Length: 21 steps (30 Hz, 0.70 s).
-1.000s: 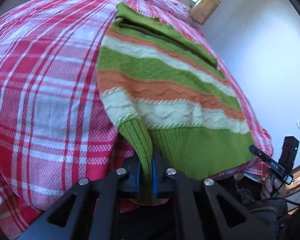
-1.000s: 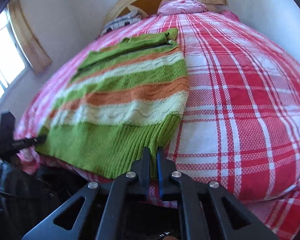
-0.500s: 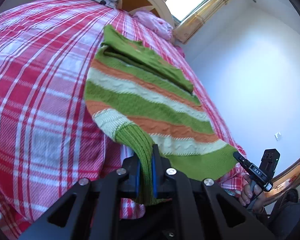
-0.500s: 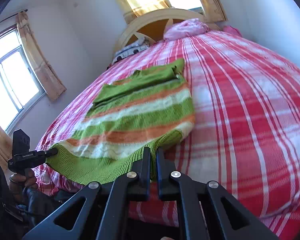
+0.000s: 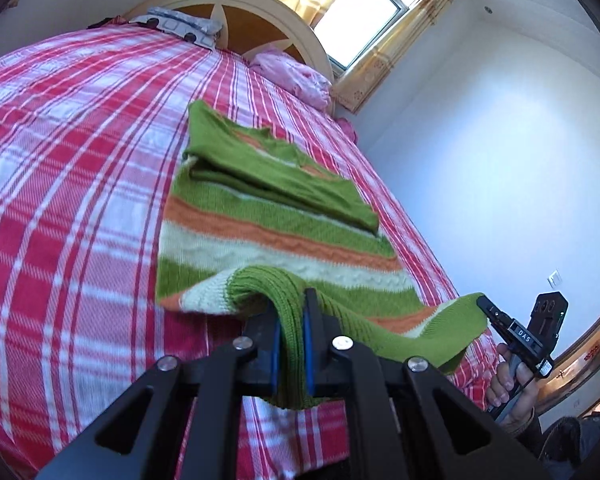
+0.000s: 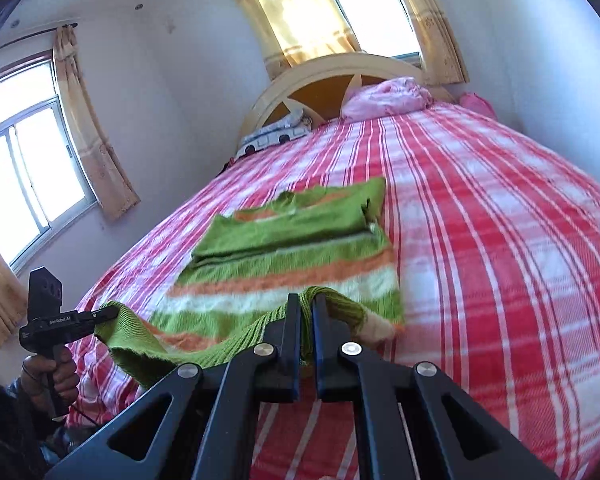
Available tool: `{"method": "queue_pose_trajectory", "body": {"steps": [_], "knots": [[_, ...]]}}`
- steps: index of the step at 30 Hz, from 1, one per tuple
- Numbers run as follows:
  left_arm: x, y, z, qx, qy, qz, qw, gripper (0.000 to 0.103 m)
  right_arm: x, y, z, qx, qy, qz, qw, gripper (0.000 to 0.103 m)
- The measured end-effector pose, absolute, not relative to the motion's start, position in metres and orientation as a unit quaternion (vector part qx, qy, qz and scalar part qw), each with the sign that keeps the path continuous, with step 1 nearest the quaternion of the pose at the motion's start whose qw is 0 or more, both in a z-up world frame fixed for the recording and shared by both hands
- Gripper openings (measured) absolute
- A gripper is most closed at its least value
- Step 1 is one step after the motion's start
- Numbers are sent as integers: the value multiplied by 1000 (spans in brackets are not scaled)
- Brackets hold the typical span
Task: Fold small clothes
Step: 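Lift the hem with both tools and fold it up onto the folded sleeves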
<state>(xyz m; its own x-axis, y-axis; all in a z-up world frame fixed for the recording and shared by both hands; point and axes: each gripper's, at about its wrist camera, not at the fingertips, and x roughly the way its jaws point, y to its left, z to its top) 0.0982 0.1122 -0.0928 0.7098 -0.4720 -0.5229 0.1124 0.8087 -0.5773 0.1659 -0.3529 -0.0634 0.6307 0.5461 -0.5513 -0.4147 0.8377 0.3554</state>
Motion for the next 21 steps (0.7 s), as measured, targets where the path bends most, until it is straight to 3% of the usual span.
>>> {"method": "queue_pose_trajectory", "body": {"steps": [21], "knots": [[189, 141, -52, -297, 294, -178, 891, 10, 271, -325, -25, 106, 298, 275, 908, 4]]}}
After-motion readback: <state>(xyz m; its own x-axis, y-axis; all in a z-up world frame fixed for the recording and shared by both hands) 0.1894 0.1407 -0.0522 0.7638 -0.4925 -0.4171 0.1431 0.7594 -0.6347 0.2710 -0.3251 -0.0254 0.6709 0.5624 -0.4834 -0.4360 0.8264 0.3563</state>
